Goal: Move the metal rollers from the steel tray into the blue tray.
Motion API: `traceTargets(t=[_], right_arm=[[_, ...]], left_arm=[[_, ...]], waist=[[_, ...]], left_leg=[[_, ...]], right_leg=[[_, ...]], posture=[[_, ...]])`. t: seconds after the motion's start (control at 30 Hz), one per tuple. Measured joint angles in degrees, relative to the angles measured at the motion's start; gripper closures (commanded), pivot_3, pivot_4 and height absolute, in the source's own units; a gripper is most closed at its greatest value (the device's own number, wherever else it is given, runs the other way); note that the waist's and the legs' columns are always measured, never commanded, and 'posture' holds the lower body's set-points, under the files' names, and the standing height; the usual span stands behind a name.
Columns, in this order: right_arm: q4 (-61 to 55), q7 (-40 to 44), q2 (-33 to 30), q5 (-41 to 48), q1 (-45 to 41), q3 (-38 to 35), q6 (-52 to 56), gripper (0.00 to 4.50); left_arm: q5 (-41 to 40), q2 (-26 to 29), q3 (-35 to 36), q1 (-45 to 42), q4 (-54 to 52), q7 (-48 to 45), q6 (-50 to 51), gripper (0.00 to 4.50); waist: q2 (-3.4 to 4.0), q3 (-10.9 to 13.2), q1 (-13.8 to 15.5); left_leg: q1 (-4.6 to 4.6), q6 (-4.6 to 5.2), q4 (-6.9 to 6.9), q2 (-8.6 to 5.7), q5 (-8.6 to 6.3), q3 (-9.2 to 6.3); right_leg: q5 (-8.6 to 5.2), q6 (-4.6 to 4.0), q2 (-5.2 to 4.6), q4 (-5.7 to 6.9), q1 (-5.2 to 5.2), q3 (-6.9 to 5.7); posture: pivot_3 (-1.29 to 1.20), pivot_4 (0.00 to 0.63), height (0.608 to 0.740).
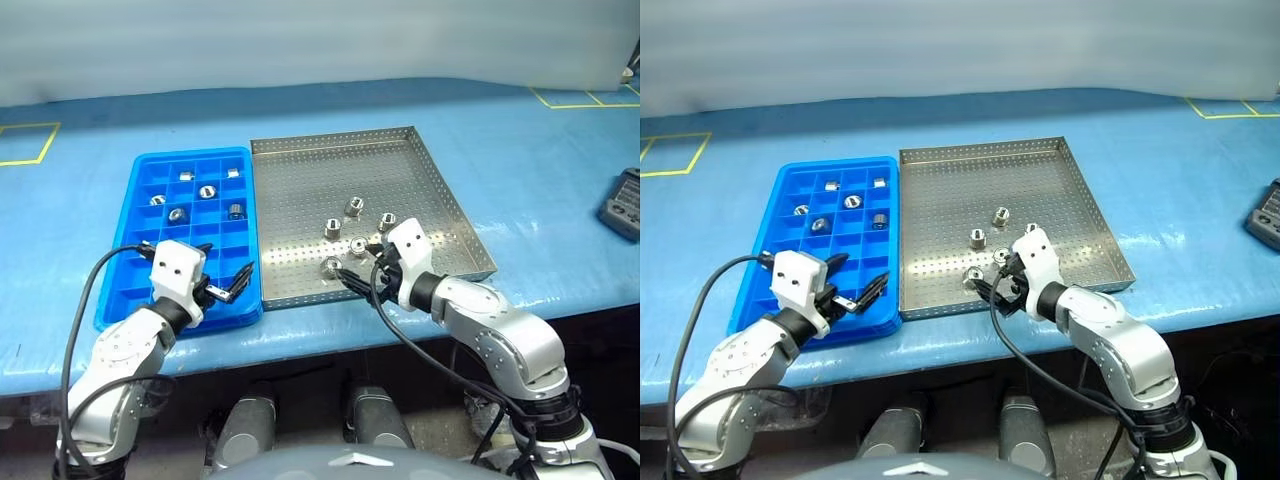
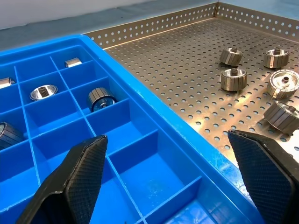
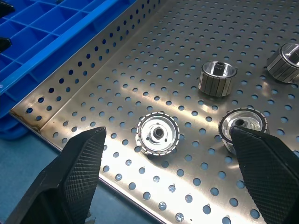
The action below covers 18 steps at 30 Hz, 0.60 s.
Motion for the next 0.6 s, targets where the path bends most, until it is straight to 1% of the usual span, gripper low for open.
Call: traceTargets(t=[0.6], right_arm=[[0.2,0.9,0.6,-1.6,0.8,0.4,-1.3,0.03]], left_arm=[[-0.3,0.4,-1.0,0.7,0.0,0.8,2.5,0.0]], waist=[[0.0,0.0,0.0]], left_leg=[[0.0,0.0,0.0,0.0,0.0,0.0]], right_leg=[[0.0,0.0,0.0,0.01,0.0,0.0]], posture=[[0.05,0.15,0.74]])
